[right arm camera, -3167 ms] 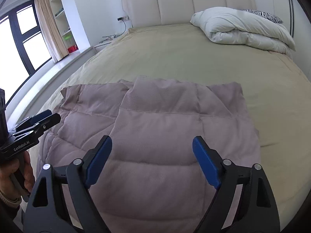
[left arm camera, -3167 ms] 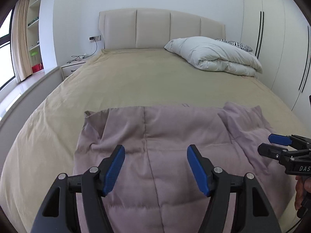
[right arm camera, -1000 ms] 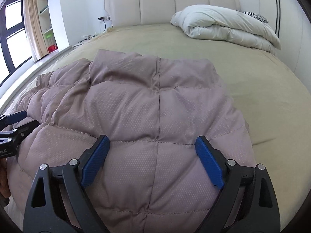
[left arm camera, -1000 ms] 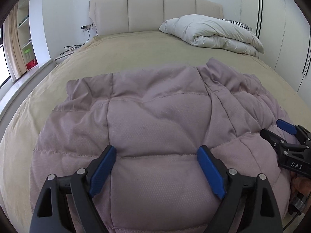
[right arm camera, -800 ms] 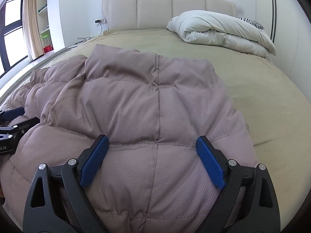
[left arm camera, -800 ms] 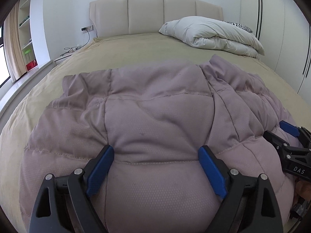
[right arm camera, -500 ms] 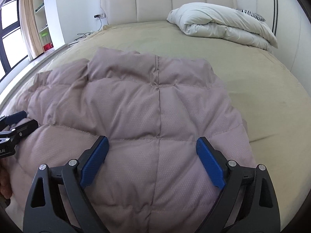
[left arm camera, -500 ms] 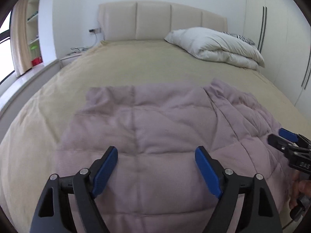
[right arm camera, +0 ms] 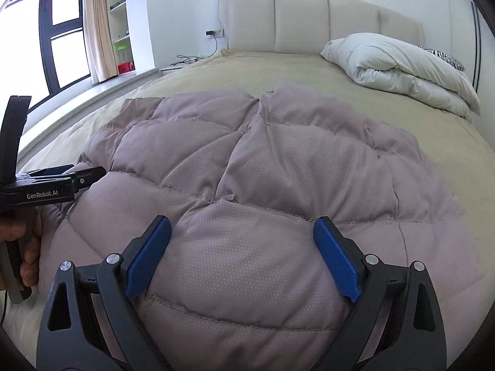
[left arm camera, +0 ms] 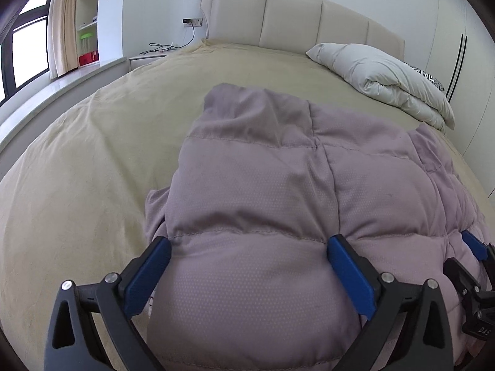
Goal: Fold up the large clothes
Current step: 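Press and smooth the folded coat bundle with both grippers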
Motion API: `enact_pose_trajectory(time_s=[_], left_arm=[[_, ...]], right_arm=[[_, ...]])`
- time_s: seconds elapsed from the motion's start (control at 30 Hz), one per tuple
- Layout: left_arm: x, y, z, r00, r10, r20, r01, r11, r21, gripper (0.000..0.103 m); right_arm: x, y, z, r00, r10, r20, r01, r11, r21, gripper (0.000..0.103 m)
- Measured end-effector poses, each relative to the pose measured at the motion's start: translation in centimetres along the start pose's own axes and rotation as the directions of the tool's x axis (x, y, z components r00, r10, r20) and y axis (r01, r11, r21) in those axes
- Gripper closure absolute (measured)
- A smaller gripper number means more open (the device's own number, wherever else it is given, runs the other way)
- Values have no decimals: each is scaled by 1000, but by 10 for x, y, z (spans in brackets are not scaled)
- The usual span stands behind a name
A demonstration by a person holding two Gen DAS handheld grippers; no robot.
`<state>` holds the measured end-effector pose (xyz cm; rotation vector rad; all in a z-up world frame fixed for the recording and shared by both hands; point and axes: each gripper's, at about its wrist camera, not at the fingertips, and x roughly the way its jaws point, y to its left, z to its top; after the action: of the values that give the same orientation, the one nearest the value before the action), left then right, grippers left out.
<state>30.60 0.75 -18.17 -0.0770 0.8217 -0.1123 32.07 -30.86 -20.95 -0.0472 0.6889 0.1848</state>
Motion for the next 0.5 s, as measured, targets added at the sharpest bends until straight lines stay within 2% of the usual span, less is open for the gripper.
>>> enact_pose_trajectory(time_s=[0.17,0.23,0.3,0.37,0.43,0.5], left_arm=[[-9,-4,2,1000,9,-8,-9,1000,0,1],[-26,-7,4,1000,24,9,-24,1000,6,8],[-44,-11,6,999,16,36,-17,1000,7,9],[-64,-19,8,997,-2,83,2,1000,4,8],[-72,-30,11,996,-14,92,13,1000,14,6],[-68,-41,13,997,-10,77,8,999,38,3]], right_arm=[[7,1,-1,1000,-3,-22,2,1000,-9,8],[7,-3,7,997,20,-71,-19,1000,7,8],[-4,-7,18,993,28,-111,-25,999,34,8],[-32,-16,26,1000,11,-26,-9,998,61,8],[-54,-29,29,997,-67,46,63,995,77,8],[-51,-51,27,991,-131,15,128,985,113,8]])
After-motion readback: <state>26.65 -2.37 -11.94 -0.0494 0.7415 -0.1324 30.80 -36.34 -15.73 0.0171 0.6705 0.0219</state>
